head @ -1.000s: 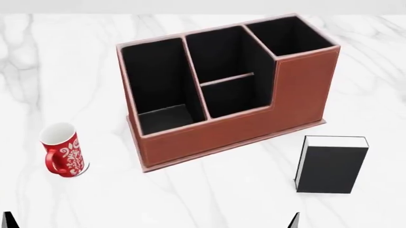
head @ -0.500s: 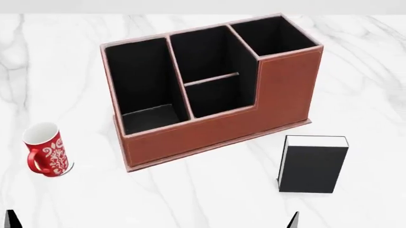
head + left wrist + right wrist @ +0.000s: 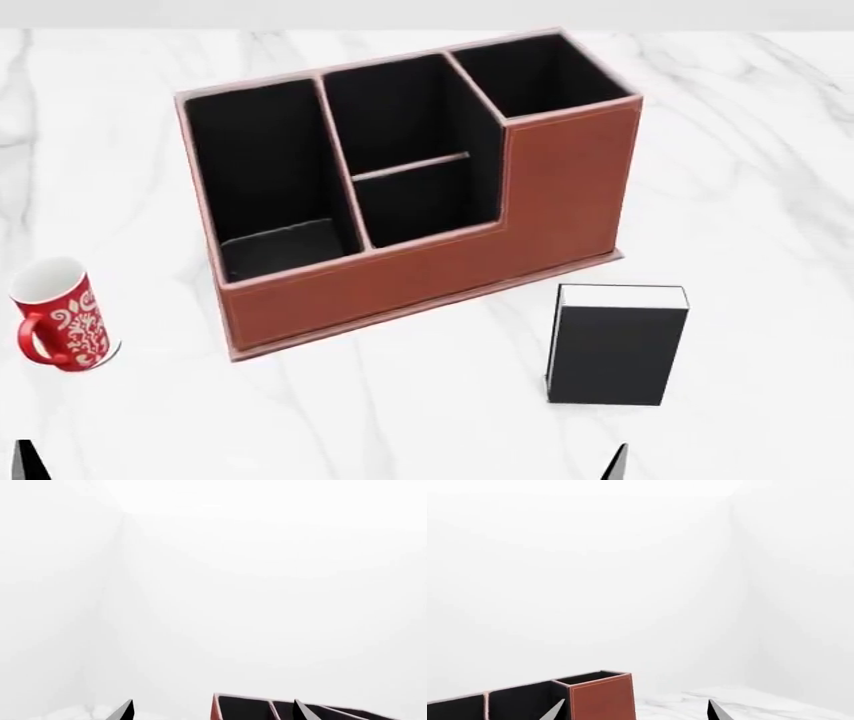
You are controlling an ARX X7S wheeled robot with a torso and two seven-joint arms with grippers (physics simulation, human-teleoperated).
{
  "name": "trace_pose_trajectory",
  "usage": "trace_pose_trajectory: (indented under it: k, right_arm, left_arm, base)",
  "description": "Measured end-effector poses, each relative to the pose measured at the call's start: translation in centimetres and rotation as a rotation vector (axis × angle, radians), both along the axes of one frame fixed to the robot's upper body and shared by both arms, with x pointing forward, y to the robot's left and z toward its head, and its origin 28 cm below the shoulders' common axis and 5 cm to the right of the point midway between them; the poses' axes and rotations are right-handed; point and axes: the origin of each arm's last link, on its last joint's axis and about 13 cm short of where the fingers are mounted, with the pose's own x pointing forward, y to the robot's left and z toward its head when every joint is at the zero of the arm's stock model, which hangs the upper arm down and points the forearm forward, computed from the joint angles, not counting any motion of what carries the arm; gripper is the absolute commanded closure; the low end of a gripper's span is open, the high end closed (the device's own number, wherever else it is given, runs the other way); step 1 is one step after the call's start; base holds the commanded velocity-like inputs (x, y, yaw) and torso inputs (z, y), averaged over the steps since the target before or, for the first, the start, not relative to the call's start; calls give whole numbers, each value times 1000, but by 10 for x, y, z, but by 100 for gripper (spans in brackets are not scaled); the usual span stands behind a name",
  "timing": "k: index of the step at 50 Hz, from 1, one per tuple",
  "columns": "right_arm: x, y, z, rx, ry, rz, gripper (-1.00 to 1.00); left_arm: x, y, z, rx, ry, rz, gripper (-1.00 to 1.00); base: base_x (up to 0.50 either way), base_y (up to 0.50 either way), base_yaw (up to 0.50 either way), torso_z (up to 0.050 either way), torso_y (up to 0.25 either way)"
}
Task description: Pick up the book and place it in the back compartment of the caddy.
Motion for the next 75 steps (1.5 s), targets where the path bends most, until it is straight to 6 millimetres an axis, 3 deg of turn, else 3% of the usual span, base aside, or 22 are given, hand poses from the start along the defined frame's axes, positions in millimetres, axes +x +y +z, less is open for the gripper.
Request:
trace_pose_trajectory:
  k: [75]
  right_arm:
    - [-2, 1, -1, -1, -25, 27, -100]
  left_arm:
    - [2, 0, -2, -3, 9, 0, -100]
  base:
    - [30, -80, 0, 0, 0]
